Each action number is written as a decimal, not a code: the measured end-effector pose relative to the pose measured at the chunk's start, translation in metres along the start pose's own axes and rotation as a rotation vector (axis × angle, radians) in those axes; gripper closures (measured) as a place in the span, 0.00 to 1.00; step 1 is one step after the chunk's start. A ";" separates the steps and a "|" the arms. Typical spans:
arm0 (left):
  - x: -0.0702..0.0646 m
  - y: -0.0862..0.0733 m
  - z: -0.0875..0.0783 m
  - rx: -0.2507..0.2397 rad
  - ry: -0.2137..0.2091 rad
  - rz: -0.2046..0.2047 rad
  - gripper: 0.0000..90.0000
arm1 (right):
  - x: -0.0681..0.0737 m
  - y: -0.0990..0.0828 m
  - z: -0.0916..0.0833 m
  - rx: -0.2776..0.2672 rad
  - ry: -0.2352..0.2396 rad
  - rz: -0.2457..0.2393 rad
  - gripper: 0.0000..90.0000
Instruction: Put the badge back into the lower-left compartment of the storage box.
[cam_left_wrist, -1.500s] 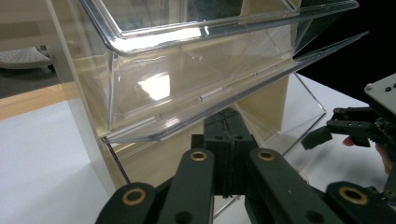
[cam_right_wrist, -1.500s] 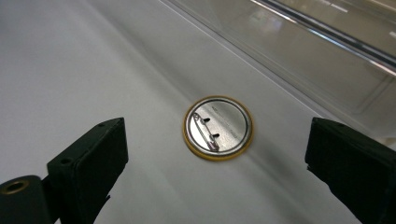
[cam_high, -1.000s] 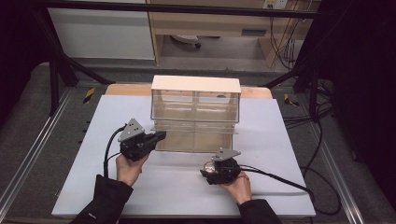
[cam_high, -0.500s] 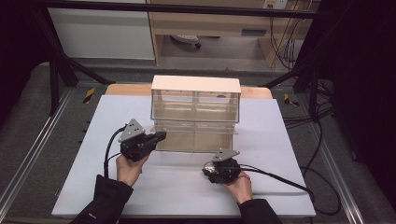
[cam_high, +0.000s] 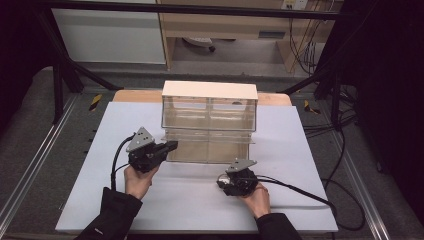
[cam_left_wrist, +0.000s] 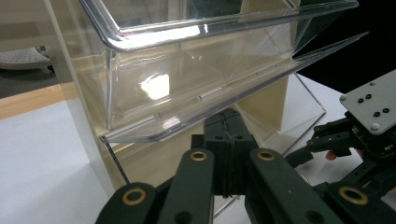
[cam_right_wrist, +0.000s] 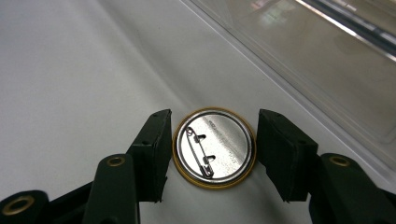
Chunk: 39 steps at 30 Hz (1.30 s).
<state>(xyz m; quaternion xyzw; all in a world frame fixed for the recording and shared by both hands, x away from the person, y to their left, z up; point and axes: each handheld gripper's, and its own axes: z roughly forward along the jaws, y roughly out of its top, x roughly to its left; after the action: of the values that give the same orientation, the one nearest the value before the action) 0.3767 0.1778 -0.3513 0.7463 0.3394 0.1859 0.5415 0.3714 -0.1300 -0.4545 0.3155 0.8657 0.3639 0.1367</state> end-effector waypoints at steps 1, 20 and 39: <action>0.000 0.000 0.000 0.001 0.000 0.000 0.99 | 0.000 0.000 0.000 0.000 0.000 0.000 0.51; 0.000 0.000 0.000 0.001 0.002 0.003 0.99 | 0.001 0.000 0.000 -0.001 -0.006 0.007 0.52; 0.001 0.000 -0.001 -0.001 0.002 0.006 0.99 | 0.001 0.004 -0.008 -0.006 0.006 0.010 0.52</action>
<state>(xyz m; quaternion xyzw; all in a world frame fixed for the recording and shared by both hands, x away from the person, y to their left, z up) 0.3768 0.1787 -0.3507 0.7469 0.3377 0.1885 0.5409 0.3686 -0.1321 -0.4458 0.3183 0.8634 0.3681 0.1330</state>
